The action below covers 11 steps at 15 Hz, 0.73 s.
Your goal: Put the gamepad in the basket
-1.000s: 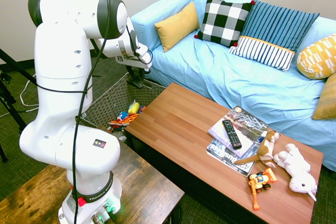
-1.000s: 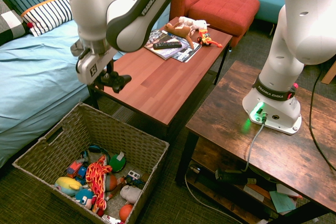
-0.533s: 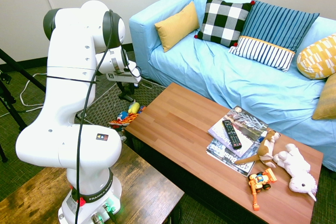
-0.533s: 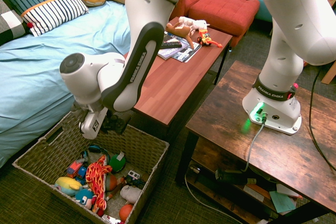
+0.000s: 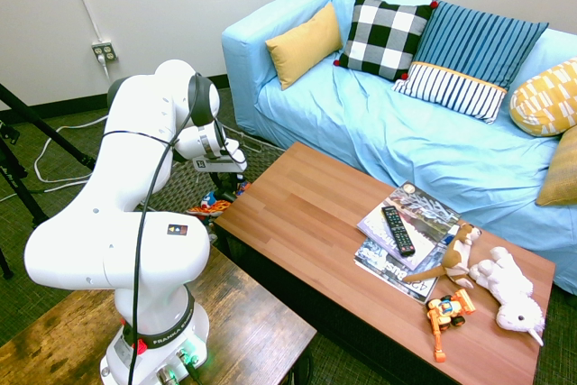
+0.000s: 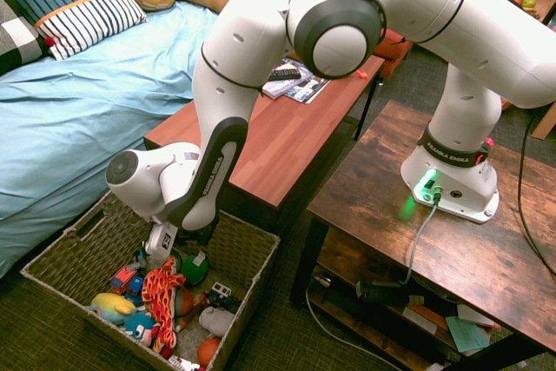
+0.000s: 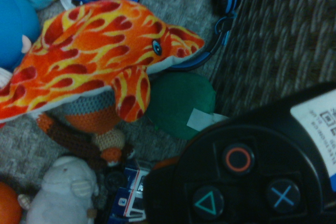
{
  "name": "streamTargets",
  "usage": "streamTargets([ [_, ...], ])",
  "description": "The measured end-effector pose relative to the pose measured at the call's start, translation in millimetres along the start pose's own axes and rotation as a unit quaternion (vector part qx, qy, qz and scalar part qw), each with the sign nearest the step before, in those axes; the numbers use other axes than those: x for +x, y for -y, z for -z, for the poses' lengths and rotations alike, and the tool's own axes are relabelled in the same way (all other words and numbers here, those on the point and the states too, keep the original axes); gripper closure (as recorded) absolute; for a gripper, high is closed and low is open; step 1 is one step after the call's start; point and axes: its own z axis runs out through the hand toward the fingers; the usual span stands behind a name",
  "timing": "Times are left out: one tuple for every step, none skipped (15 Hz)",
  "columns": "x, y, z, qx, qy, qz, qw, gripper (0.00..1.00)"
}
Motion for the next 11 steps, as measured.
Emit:
streamTargets([
  [-3.8,6.5,-12.0,-0.003,-0.001,0.001,1.000,0.00],
  [-5.1,11.2,-19.5,-0.005,-0.001,-0.001,1.000,0.00],
  [-4.3,15.6,-22.8,-0.006,-0.002,-0.004,1.000,0.00],
  [-2.7,19.8,-23.7,-0.005,0.001,-0.008,1.000,0.00],
  [-1.6,22.6,-24.2,-0.005,0.001,-0.009,1.000,0.00],
  [-1.8,24.2,-25.9,-0.007,0.002,-0.010,1.000,0.00],
  [-2.4,26.1,-26.4,-0.005,0.004,-0.012,1.000,0.00],
  [-3.0,27.2,-26.2,-0.004,0.004,-0.013,1.000,0.00],
  [-3.0,27.5,-25.8,-0.004,0.004,-0.013,1.000,0.00],
  [-2.6,27.3,-25.9,-0.004,0.004,-0.014,1.000,0.00],
  [-2.0,27.0,-26.0,-0.004,0.004,-0.014,1.000,0.00],
])
